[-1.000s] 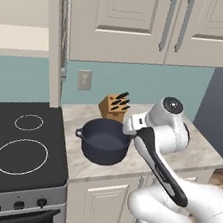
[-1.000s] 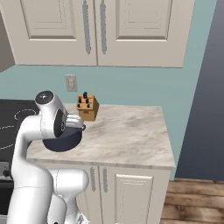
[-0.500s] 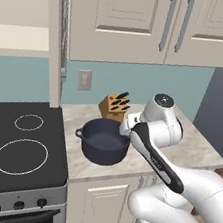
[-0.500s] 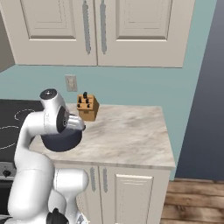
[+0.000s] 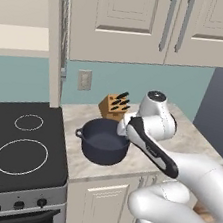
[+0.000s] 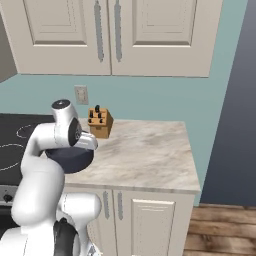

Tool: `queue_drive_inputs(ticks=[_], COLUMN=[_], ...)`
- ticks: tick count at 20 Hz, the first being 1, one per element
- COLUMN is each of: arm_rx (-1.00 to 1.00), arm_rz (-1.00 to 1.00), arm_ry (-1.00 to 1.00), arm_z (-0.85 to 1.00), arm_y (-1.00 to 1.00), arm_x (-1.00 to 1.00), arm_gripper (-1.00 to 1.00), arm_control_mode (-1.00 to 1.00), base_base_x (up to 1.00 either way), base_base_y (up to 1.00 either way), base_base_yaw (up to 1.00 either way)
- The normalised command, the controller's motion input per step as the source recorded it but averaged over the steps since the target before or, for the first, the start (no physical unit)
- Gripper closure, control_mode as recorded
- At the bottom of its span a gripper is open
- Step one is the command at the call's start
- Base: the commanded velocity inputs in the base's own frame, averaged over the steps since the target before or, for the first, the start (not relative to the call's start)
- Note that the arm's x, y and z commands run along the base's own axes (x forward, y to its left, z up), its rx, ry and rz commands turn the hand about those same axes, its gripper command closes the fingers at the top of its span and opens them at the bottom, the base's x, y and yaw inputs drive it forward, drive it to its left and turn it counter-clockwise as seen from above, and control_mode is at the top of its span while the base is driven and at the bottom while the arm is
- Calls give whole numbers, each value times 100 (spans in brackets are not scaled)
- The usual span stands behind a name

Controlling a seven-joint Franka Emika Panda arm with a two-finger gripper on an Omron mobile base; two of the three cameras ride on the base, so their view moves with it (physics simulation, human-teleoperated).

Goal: Pick the kettle from the cabinet and place it on a stove burner. Then pick the pot from the counter and place it on another stove burner. Finally, turn both burners on.

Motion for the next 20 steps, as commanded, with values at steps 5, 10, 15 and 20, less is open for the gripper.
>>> queue_drive_inputs(ticks=[5, 10, 15, 20], arm_rx=[0, 0, 2, 2], arm_rz=[-2, -2, -3, -7], arm_ry=[0, 0, 0, 0], arm_z=[-28, -30, -23, -14], arm_y=[0, 0, 0, 9], arm_x=[7, 8, 13, 20], arm_gripper=[-100, -100, -100, -100], arm_control_mode=[-100, -100, -100, -100], base_base_x=[0, 0, 0, 0], base_base_y=[0, 0, 0, 0], base_base_yaw=[0, 0, 0, 0])
